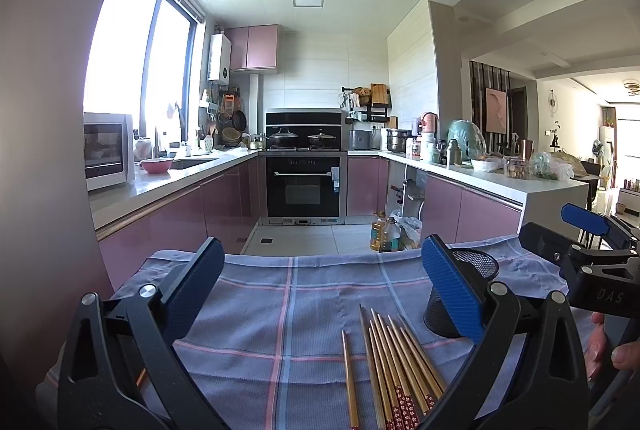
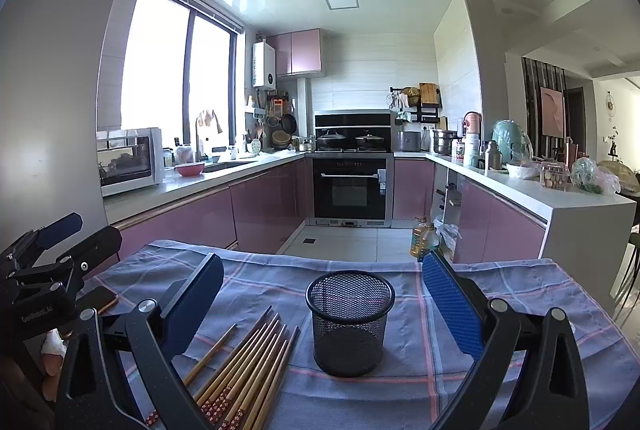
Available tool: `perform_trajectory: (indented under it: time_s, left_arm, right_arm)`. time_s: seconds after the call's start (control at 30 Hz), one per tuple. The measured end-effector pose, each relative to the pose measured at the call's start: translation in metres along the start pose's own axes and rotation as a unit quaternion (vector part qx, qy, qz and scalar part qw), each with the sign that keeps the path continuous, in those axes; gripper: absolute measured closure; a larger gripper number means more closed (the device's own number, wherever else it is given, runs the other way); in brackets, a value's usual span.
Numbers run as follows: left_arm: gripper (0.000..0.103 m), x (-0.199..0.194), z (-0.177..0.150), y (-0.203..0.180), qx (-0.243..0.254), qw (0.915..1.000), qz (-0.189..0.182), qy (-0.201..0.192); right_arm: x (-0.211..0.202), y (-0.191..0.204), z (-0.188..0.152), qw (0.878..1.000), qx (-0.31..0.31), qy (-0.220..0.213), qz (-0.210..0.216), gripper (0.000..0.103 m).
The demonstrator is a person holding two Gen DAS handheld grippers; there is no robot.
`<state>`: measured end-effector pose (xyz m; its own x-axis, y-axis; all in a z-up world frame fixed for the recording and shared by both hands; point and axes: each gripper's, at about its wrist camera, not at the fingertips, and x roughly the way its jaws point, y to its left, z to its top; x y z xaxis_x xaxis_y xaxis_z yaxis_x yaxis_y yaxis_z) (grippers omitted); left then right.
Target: Organize utensils
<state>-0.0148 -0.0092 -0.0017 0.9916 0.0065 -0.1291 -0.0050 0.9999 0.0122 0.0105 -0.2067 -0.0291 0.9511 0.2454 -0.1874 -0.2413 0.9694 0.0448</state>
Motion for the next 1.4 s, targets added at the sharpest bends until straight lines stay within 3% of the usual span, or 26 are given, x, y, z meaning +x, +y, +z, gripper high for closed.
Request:
perform_trajectory:
  time_s: [1.4]
  left_arm:
    - [0.006, 0.0095, -0.0044, -0.0018, -0.008, 0.9998, 0.001, 0.021]
  right_arm:
    - [-0.0018, 0.0050, 0.0019, 1.000, -0.005, -0.002, -0.027, 0.007]
